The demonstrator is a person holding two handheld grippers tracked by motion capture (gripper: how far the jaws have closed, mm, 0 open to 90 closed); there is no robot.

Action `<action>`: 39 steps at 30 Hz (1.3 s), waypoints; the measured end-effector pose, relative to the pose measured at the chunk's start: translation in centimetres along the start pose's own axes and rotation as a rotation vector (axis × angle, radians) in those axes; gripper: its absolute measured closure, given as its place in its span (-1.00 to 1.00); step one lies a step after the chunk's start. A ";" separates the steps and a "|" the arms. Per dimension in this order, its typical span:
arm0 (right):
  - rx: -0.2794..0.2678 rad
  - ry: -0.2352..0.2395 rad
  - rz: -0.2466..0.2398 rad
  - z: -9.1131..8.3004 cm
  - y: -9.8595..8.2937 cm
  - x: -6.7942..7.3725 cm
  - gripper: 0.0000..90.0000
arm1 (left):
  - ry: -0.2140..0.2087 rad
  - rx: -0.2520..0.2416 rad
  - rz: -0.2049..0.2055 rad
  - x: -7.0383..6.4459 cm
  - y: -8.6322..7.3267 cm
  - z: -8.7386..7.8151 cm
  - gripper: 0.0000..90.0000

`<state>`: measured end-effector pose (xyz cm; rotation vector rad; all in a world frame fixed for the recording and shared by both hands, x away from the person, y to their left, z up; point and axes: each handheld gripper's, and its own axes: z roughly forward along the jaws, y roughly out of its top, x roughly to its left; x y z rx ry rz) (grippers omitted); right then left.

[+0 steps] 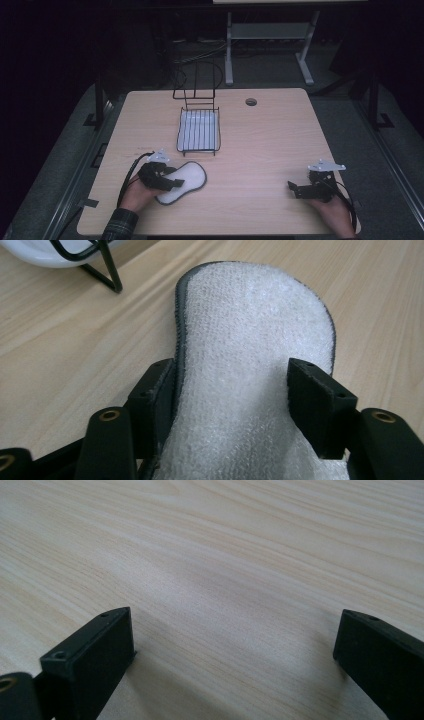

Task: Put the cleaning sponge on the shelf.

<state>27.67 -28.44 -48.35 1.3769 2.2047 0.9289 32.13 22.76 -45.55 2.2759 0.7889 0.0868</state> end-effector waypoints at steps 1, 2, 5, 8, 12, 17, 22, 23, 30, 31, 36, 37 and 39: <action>0.000 0.000 0.000 0.0 0.0 0.0 -0.95 | 0.000 -0.011 -0.004 0.0 0.0 -0.1 -0.07; 0.000 0.000 0.001 0.0 0.0 0.0 -0.95 | -0.001 -0.015 -0.003 0.0 0.0 -0.3 -0.02; 0.000 -0.001 0.001 0.0 0.0 0.0 -0.95 | -0.011 -0.031 -0.013 0.1 0.0 -0.8 0.19; 0.001 -0.001 0.002 0.0 0.0 0.0 -0.95 | -0.031 -0.054 -0.029 0.2 0.0 -1.2 0.36; 0.000 -0.002 0.001 0.0 0.0 0.0 -0.95 | -0.052 -0.071 -0.041 0.4 0.1 -1.7 0.54; 0.000 -0.002 0.002 0.0 0.0 0.0 -0.95 | -0.076 -0.092 -0.048 0.3 0.3 -2.3 0.69; 0.000 -0.002 0.002 0.0 0.0 0.0 -0.95 | -0.102 -0.113 -0.053 0.1 0.5 -2.8 0.82; 0.000 -0.002 0.002 0.0 0.0 0.0 -0.95 | -0.102 -0.113 -0.053 0.1 0.5 -2.8 0.83; 0.000 -0.003 0.002 0.0 0.0 0.0 -0.95 | -0.106 -0.140 -0.046 -0.4 0.8 -3.5 0.86; 0.000 -0.003 0.002 0.0 0.0 0.0 -0.95 | -0.107 -0.140 -0.043 -0.5 0.9 -3.6 0.87; 0.000 -0.003 0.002 0.0 0.0 0.0 -0.95 | -0.110 -0.156 -0.023 -1.0 1.4 -3.8 0.89; 0.000 -0.003 0.003 0.0 0.0 0.0 -0.95 | -0.109 -0.161 -0.023 -1.2 1.5 -3.9 0.89; 0.000 -0.003 0.003 0.0 0.0 0.0 -0.95 | -0.108 -0.171 -0.016 -1.4 1.6 -4.1 0.90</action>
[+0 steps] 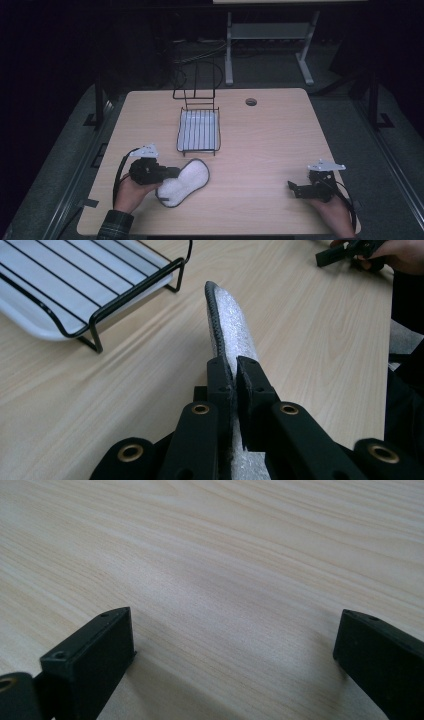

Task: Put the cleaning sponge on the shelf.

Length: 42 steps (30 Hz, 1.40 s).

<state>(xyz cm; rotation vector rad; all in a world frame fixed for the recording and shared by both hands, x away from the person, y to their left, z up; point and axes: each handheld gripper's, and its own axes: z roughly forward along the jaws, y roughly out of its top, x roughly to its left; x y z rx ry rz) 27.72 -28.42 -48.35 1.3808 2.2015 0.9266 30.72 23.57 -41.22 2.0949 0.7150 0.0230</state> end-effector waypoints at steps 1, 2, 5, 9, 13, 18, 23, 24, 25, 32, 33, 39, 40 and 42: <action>0.000 0.000 0.000 0.0 0.0 0.0 -0.95 | 0.001 -0.005 0.000 -0.1 0.1 -0.1 0.90; 0.000 0.000 0.000 0.0 0.0 0.0 -0.95 | 0.003 -0.008 0.003 -0.2 0.2 -0.2 0.91; 0.000 0.000 0.000 0.0 0.0 0.0 -0.95 | 0.003 -0.019 0.008 -0.5 0.4 -0.4 0.91; 0.000 0.000 0.000 0.0 0.0 0.0 -0.95 | 0.005 -0.030 0.016 -0.7 0.7 -0.7 0.91; 0.000 0.000 0.000 0.0 0.0 0.0 -0.95 | 0.011 -0.038 0.021 -1.0 1.0 -1.0 0.91; 0.000 -0.001 0.001 0.0 0.0 0.0 -0.95 | 0.017 -0.056 0.032 -1.3 1.6 -1.3 0.91; 0.000 -0.002 0.001 0.0 0.0 0.0 -0.95 | 0.022 -0.056 0.038 -1.2 2.3 -1.3 0.91; 0.000 -0.002 0.001 0.0 0.0 0.0 -0.95 | 0.025 -0.056 0.038 -1.2 2.4 -1.3 0.91; 0.000 -0.002 0.001 0.0 0.0 0.0 -0.95 | 0.027 -0.056 0.039 -1.2 2.6 -1.3 0.91; 0.000 -0.002 0.001 0.0 0.0 0.0 -0.95 | 0.046 -0.066 0.050 -0.6 3.8 -1.5 0.91; 0.000 -0.002 0.001 0.0 0.0 0.0 -0.95 | 0.049 -0.068 0.049 -0.5 4.1 -1.5 0.91; 0.000 -0.003 0.002 0.0 0.0 0.0 -0.95 | 0.064 -0.082 0.053 0.1 5.1 -1.6 0.91; 0.000 -0.003 0.002 0.0 0.0 0.0 -0.95 | 0.068 -0.083 0.051 0.1 5.3 -1.6 0.91; 0.001 -0.003 0.002 0.0 0.0 0.0 -0.95 | 0.074 -0.094 0.046 0.5 5.6 -1.8 0.91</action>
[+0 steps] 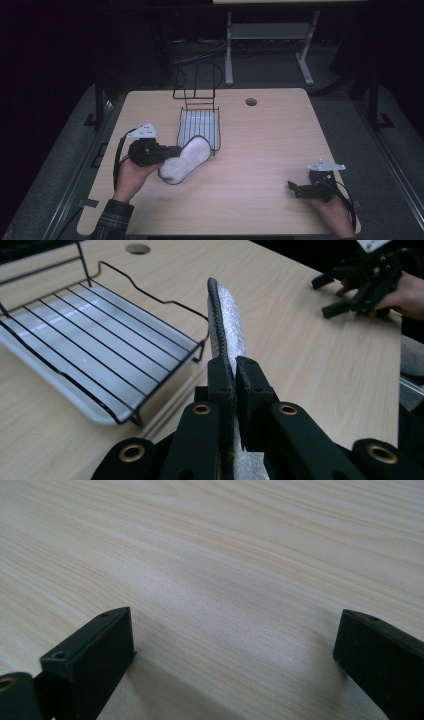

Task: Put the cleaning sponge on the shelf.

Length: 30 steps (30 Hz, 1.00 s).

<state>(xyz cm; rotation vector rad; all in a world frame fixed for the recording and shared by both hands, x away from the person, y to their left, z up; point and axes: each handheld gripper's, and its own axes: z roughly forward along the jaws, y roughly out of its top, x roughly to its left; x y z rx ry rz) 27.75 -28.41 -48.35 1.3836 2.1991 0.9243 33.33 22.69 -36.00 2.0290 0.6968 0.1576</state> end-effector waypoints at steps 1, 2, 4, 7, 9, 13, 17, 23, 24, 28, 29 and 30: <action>0.000 0.000 0.000 0.0 0.0 0.0 -0.95 | 0.004 -0.004 -0.001 0.2 0.1 0.0 0.91; 0.000 0.000 0.000 0.0 0.0 0.0 -0.95 | 0.009 -0.004 0.002 0.4 0.3 -0.1 0.91; 0.000 0.002 -0.001 0.0 0.0 0.0 -0.95 | 0.020 -0.010 0.007 0.8 0.6 -0.2 0.91; 0.000 0.002 0.000 0.0 0.0 0.0 -0.95 | 0.032 -0.019 0.002 1.3 1.1 -0.2 0.91; 0.000 0.002 0.001 0.0 0.0 0.0 -0.95 | 0.039 -0.017 0.010 1.7 1.4 -0.1 0.91; 0.000 0.000 0.001 0.0 0.0 0.0 -0.95 | 0.051 -0.024 0.006 2.4 1.9 0.2 0.91; 0.000 0.000 0.000 0.0 0.0 0.0 -0.95 | 0.060 -0.030 0.005 3.3 2.3 0.5 0.91; 0.000 0.000 0.000 0.0 0.0 0.0 -0.95 | 0.069 -0.036 -0.001 4.6 3.1 1.0 0.91; 0.000 0.000 0.001 0.0 0.0 0.0 -0.95 | 0.073 -0.037 -0.005 4.8 3.3 1.1 0.91; 0.000 0.000 0.001 0.0 0.0 0.0 -0.95 | 0.077 -0.047 -0.013 5.7 3.6 1.5 0.91; 0.000 0.000 0.000 0.0 0.0 0.0 -0.95 | 0.075 -0.050 -0.015 5.9 3.7 1.6 0.91; 0.000 0.000 0.000 0.0 0.0 0.0 -0.95 | 0.076 -0.051 -0.018 6.1 3.8 1.7 0.91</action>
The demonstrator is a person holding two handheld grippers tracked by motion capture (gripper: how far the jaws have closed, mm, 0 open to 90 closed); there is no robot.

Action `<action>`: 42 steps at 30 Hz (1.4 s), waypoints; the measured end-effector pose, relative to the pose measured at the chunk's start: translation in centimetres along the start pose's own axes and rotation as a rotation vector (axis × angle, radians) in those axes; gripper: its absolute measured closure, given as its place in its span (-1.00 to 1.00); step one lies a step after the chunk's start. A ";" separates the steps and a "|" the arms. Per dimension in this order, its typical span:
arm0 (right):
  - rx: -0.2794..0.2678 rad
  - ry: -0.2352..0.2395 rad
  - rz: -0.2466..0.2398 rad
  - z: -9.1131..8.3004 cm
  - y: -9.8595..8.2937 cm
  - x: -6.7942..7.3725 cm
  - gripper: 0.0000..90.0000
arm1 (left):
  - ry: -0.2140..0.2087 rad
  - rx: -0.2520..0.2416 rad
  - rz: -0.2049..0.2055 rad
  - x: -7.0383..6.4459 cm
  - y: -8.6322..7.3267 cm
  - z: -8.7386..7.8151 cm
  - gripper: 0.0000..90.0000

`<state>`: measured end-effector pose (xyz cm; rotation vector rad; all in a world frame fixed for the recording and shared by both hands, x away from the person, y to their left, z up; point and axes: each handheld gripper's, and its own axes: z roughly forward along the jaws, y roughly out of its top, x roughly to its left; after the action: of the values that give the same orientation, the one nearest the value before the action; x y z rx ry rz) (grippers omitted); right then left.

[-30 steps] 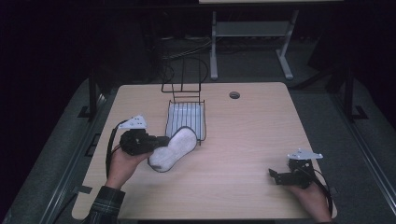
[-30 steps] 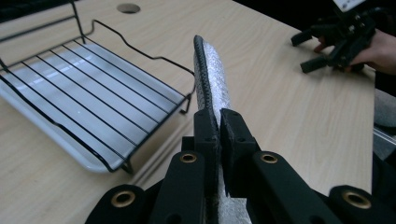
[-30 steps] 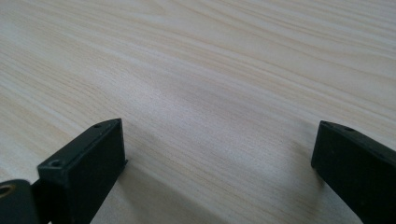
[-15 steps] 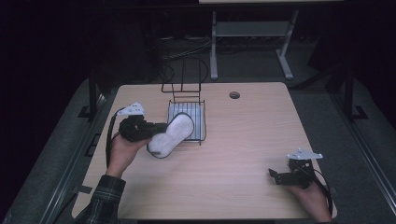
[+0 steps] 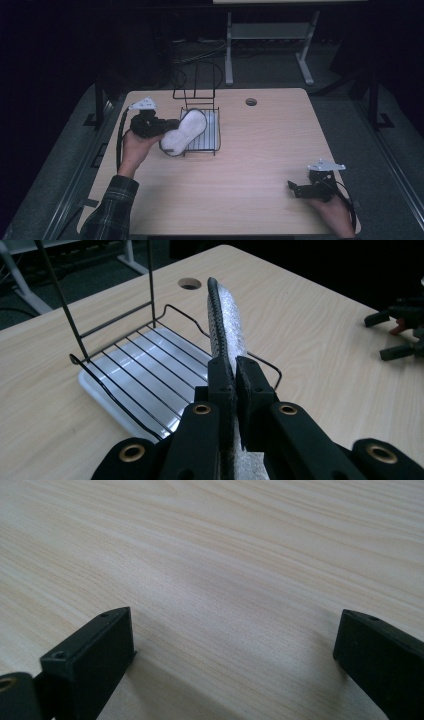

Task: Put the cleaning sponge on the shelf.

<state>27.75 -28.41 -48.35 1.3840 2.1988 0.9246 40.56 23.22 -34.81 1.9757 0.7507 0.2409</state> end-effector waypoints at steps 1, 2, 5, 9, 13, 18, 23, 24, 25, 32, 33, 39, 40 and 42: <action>0.000 0.000 0.001 0.0 0.0 0.0 -0.95 | 0.003 0.003 0.002 0.2 0.1 0.1 0.91; 0.000 0.000 0.000 0.0 0.0 0.0 -0.95 | 0.004 0.007 0.004 0.4 0.2 0.3 0.91; 0.000 0.000 0.001 0.0 0.0 0.0 -0.95 | 0.004 -0.011 -0.013 1.0 0.1 0.6 0.91; 0.000 0.000 0.001 0.0 0.0 0.0 -0.95 | 0.003 -0.016 -0.033 1.9 -0.3 1.1 0.91; 0.000 0.000 0.001 0.0 0.0 0.0 -0.95 | -0.001 -0.014 -0.055 2.6 -0.4 1.6 0.91; 0.000 -0.001 0.002 0.0 0.0 0.0 -0.95 | 0.009 -0.003 -0.064 3.3 0.2 2.4 0.91; 0.000 -0.001 0.002 0.0 0.0 0.0 -0.95 | -0.002 -0.003 -0.091 4.2 0.2 3.4 0.91; 0.000 -0.001 0.002 0.0 0.0 0.0 -0.95 | -0.003 -0.003 -0.092 4.3 0.2 3.5 0.91; 0.000 0.000 0.001 0.0 0.0 0.0 -0.95 | -0.002 0.000 -0.095 4.4 0.2 3.7 0.91; 0.000 0.000 0.001 0.0 0.0 0.0 -0.95 | -0.003 -0.004 -0.113 4.7 0.4 4.9 0.90; 0.000 0.000 0.002 0.0 0.0 0.0 -0.95 | -0.003 0.005 -0.110 4.8 0.3 5.1 0.90; 0.000 0.000 0.001 0.0 0.0 0.0 -0.95 | 0.004 0.027 -0.114 4.9 -0.1 6.3 0.88; 0.000 0.000 0.002 0.0 0.0 0.0 -0.95 | 0.006 0.028 -0.113 4.9 -0.1 6.4 0.87; 0.000 0.000 0.002 0.0 0.0 0.0 -0.95 | 0.008 0.035 -0.103 5.0 -0.2 6.5 0.86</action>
<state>27.76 -28.41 -48.35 1.3859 2.1976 0.9251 47.46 21.52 -39.00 1.9628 0.8648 0.1753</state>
